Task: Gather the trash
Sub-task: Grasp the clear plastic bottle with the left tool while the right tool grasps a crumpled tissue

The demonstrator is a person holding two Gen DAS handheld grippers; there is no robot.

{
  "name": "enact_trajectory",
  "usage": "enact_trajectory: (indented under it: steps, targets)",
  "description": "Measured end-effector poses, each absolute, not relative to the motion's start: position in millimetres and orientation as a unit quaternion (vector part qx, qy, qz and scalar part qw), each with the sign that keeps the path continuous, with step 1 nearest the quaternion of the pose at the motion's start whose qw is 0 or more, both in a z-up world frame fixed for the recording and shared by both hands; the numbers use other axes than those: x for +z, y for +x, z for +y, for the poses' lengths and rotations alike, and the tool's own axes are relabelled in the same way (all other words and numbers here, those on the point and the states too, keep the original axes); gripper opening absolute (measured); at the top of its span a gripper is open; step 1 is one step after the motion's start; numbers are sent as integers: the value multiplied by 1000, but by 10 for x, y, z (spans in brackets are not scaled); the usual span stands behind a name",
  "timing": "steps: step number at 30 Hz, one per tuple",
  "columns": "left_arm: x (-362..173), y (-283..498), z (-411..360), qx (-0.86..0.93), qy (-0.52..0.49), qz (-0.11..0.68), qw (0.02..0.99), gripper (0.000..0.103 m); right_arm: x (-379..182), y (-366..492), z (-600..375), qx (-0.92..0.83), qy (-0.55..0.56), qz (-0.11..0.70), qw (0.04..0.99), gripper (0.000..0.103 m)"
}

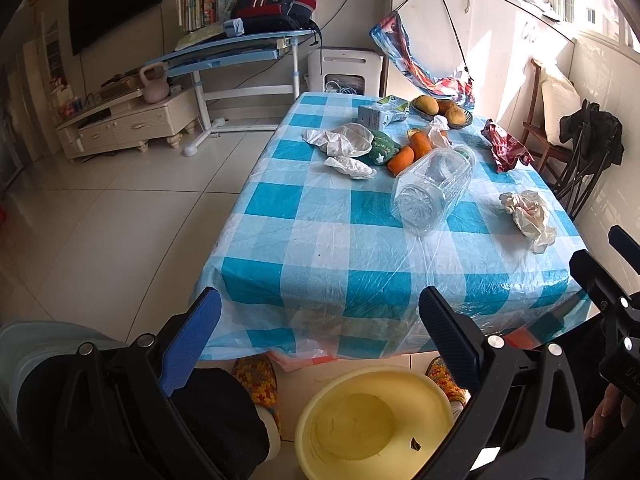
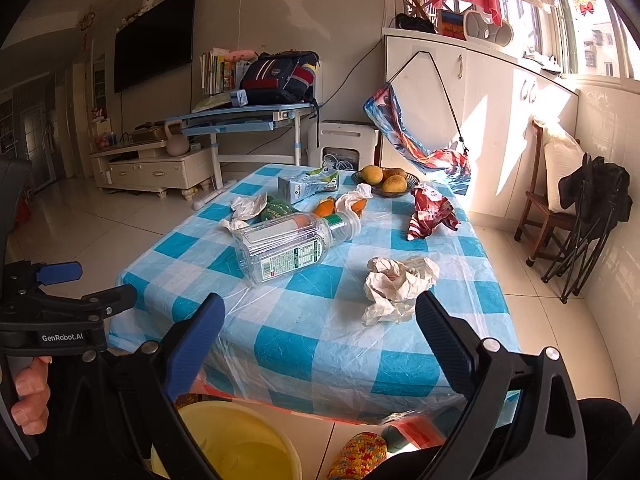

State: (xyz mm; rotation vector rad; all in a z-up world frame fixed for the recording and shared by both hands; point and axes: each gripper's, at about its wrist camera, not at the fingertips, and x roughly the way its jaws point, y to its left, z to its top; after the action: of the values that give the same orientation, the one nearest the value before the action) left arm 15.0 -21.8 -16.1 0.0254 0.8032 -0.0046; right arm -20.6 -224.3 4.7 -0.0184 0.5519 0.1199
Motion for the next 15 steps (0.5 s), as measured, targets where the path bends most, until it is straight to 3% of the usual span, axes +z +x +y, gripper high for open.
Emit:
enact_trajectory:
  steps: [15]
  targets:
    - [-227, 1358, -1070, -103, 89, 407, 903, 96, -268, 404, -2820, -13, 38, 359, 932, 93]
